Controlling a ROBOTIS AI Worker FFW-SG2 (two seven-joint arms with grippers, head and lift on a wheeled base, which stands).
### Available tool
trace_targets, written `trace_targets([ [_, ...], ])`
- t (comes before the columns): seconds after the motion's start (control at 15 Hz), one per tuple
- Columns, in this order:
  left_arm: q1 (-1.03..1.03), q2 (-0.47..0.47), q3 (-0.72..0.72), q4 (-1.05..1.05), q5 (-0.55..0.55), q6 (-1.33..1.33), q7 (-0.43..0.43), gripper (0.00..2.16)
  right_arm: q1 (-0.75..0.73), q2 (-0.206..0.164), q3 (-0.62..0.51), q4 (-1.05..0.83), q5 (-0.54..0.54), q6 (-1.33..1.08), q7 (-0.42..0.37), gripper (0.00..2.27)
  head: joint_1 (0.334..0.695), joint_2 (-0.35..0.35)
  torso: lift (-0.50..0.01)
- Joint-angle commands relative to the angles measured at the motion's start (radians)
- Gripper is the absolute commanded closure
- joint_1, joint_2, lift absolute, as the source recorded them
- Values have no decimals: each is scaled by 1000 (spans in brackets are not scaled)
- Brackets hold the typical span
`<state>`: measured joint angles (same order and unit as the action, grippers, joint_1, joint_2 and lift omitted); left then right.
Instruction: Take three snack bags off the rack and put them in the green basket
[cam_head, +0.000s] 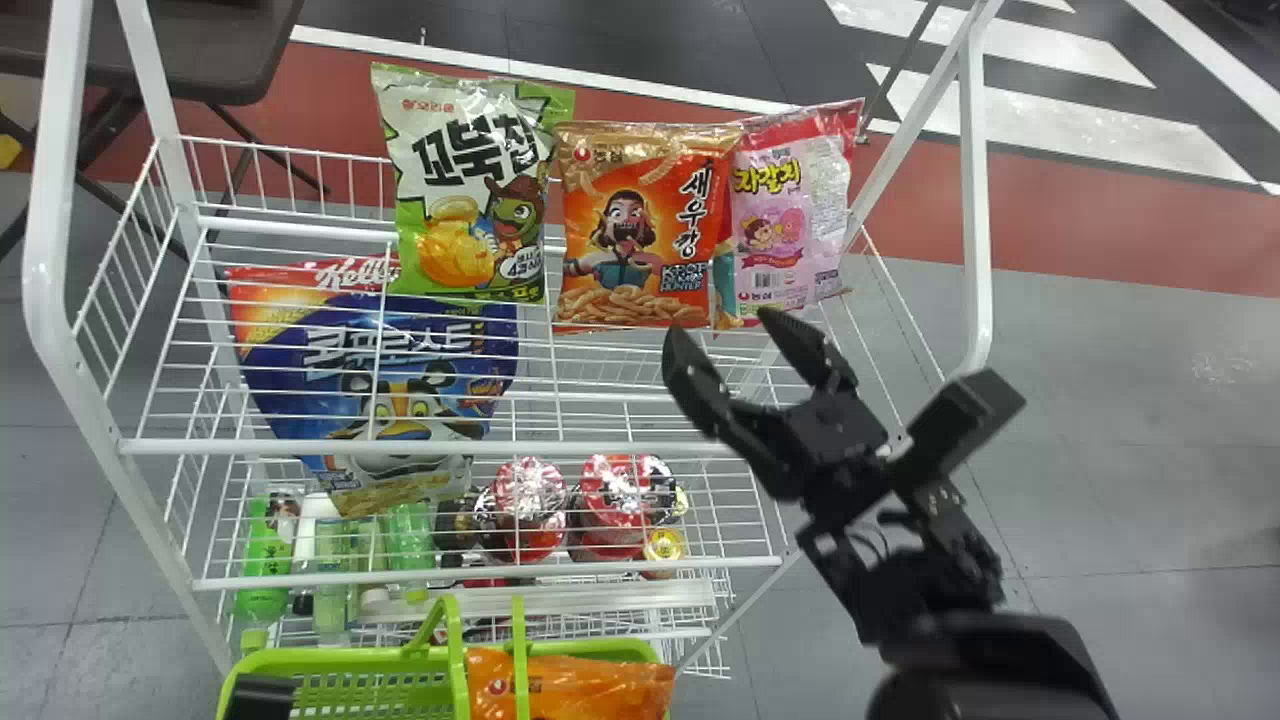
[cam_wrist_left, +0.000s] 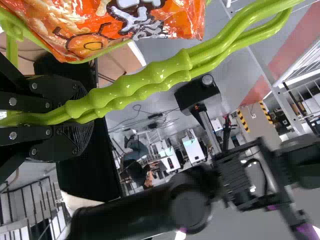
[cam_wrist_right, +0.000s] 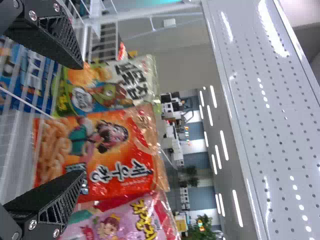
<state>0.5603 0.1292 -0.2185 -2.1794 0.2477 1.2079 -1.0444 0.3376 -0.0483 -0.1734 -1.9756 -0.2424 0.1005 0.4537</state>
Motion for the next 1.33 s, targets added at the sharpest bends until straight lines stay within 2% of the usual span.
trace_targets([
  [0.0,0,3,-1,0,-1,9,0,1774,-140,-1,9,116,34,0,-38,66,695,-350,-26],
  [0.33,-17,4,5,7,-2,13,1,1774,-368,-2,17,347,117,55,-47,66,695,-350,-26],
  [0.8,-54,4,10,41,-2,16,4,1774,-532,-8,57,566,181,65,-43,73,695,-350,-26],
  [0.87,-60,4,10,49,-2,13,4,1774,-537,-8,61,569,187,65,-27,232,695,-350,-26],
  [0.93,-68,4,10,56,2,16,4,1774,-534,-8,68,567,184,68,-16,913,695,-350,-26],
  [1.0,-73,4,10,59,2,13,4,1774,-520,-8,71,555,181,71,-12,1723,695,-350,-26],
  [1.07,-73,4,10,59,2,16,4,1774,-506,-8,72,538,181,71,-12,2044,695,-350,-26],
  [1.27,-74,9,14,59,7,13,4,1774,-471,-10,74,480,179,92,-10,2209,695,-347,-26],
])
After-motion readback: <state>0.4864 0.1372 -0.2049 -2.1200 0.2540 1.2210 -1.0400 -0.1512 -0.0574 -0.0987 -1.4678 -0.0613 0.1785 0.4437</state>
